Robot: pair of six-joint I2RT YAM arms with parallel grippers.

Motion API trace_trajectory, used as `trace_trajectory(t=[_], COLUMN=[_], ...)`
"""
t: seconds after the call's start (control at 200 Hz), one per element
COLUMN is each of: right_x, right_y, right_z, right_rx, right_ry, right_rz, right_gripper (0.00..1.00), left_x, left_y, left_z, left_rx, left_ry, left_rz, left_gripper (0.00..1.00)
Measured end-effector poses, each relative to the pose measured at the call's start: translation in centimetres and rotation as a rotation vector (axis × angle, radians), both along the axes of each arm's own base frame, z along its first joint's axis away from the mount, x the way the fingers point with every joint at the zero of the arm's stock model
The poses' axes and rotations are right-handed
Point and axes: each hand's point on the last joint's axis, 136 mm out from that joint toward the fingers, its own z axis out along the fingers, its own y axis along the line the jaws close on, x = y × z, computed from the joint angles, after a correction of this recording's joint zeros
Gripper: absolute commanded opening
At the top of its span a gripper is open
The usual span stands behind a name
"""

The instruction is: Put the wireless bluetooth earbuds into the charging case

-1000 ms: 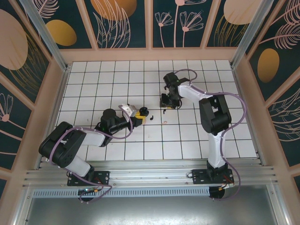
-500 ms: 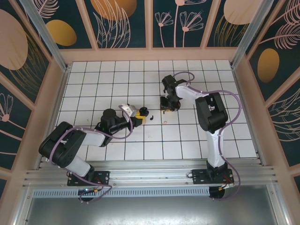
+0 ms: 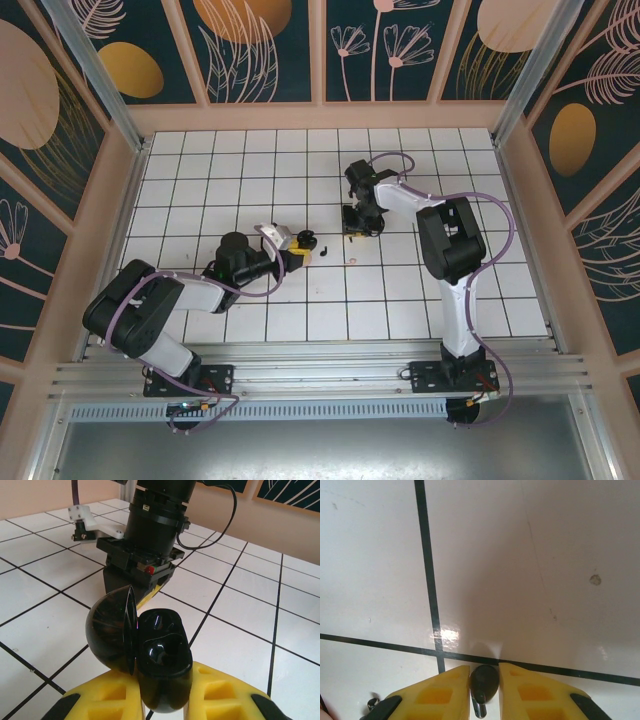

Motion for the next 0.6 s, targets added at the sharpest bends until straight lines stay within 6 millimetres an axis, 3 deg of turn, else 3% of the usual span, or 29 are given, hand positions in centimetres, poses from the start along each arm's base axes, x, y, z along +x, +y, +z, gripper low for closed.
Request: trace_trajectory(t=[0.19,0.355,0.601], right_x=[0.0,-1.6,-3.2], right_y=[0.0,-1.2,-3.5], right_z=[0.1,0.3,3.1], right_rx=[0.024,0.030,0.099], right_ry=[-0.042,-0.057,-0.159], right_rz=[-0.022,-0.078,-0.180], right_gripper=[0.20,0.20,0.20], left_x=[0.3,0.8,1.8], left_y=[-0.2,-0.5,-1.6], left_z=[-0.1,0.4,1.5], left_rx=[0.018,0.025,0.004], left_ry=[0.000,-0.010,-0.017], left_rz=[-0.005,-0.009,-0.038], left_gripper=[0.14,0.14,0.13])
